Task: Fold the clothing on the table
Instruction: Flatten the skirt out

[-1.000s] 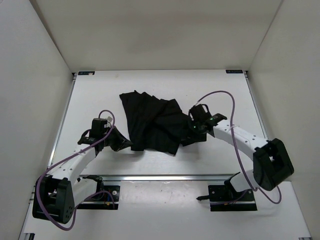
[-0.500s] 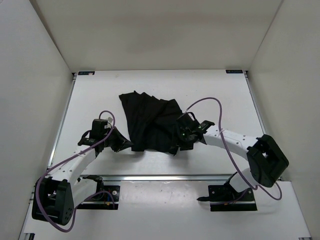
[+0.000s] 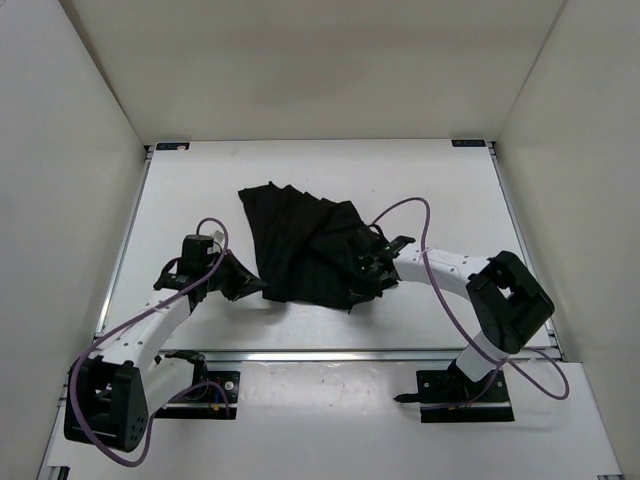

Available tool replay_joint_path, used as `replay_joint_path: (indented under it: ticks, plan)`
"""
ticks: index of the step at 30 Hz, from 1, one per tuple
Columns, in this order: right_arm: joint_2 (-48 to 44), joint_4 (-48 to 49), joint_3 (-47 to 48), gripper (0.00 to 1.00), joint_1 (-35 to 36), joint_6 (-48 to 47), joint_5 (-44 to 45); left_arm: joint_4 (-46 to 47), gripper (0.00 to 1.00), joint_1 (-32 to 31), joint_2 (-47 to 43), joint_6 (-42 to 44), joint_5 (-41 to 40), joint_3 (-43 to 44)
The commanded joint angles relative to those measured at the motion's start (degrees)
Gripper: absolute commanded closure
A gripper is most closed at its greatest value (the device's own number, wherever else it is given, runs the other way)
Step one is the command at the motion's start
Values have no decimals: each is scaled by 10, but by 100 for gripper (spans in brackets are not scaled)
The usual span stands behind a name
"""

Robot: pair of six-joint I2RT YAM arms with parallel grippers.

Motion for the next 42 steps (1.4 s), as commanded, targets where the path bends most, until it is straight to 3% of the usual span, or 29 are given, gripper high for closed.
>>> replay_joint_path:
  ticks: [1, 3, 5, 9, 12, 18, 22, 26, 30, 32, 34, 36, 39, 41, 42]
  plan:
    - [-18, -56, 89, 100, -16, -60, -21, 17, 100, 13, 6, -14, 24, 54]
    - [-33, -96, 155, 100, -49, -112, -21, 22, 100, 26, 38, -23, 39, 110]
    - [-49, -130, 260, 100, -81, -157, -39, -4, 100, 32, 98, -21, 42, 235]
    - [-40, -251, 423, 100, -171, -212, -60, -16, 100, 61, 149, -50, 64, 396]
    - [-38, -324, 520, 100, -208, -231, -99, -23, 100, 76, 142, -71, 103, 418]
    - [-115, -352, 505, 100, -242, -223, -158, 12, 100, 71, 48, -125, 98, 375]
    - [-125, -376, 536, 100, -271, -219, -190, 6, 100, 76, 60, -132, 94, 417]
    - [-75, -366, 567, 100, -291, -230, -212, 66, 100, 72, 88, -172, 96, 411]
    - [50, -316, 631, 100, -318, -238, -249, 102, 100, 75, 210, -170, 114, 481]
    - [134, -337, 745, 100, -320, -245, -270, 138, 100, 74, 274, -181, 134, 546]
    - [236, -373, 969, 100, -315, -231, -267, 182, 100, 86, 314, -204, 142, 594]
    - [271, -351, 1068, 100, -338, -194, -307, 191, 100, 93, 336, -210, 144, 650]
    - [196, -261, 953, 99, -344, -190, -305, 221, 100, 101, 339, -202, 131, 704]
    - [89, -155, 714, 100, -354, -179, -321, 253, 100, 98, 316, -195, 128, 662]
    - [67, -80, 662, 100, -364, -154, -342, 265, 100, 98, 295, -198, 132, 614]
